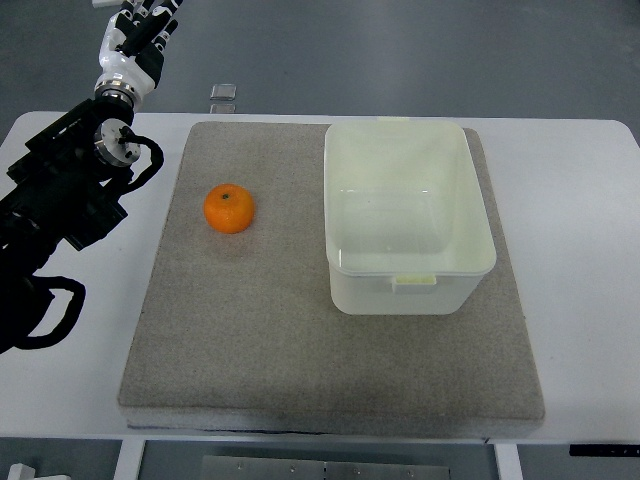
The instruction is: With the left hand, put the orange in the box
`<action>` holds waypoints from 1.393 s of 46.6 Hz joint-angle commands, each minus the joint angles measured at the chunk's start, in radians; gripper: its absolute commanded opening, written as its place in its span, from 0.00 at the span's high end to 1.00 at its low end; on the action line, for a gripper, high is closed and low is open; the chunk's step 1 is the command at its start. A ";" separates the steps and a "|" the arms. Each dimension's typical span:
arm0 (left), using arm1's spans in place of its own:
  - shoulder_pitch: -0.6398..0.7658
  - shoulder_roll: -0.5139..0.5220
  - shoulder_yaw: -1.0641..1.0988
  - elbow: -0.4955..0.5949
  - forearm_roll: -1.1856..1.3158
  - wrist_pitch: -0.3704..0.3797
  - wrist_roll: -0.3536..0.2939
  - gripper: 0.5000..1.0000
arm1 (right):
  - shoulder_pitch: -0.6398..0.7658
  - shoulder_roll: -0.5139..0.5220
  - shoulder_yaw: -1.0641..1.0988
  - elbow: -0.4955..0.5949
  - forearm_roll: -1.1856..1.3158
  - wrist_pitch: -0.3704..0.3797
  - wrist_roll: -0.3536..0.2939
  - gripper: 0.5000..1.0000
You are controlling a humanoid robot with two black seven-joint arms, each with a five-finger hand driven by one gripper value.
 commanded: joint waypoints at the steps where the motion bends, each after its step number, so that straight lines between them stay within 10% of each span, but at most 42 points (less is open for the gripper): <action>1: 0.000 0.000 0.000 0.000 -0.001 0.000 0.000 0.01 | 0.000 0.000 0.001 0.000 -0.001 0.000 0.000 0.11; 65: -0.003 0.002 0.000 0.000 0.002 -0.003 -0.035 0.01 | 0.000 0.000 0.001 0.000 -0.001 0.000 0.000 0.11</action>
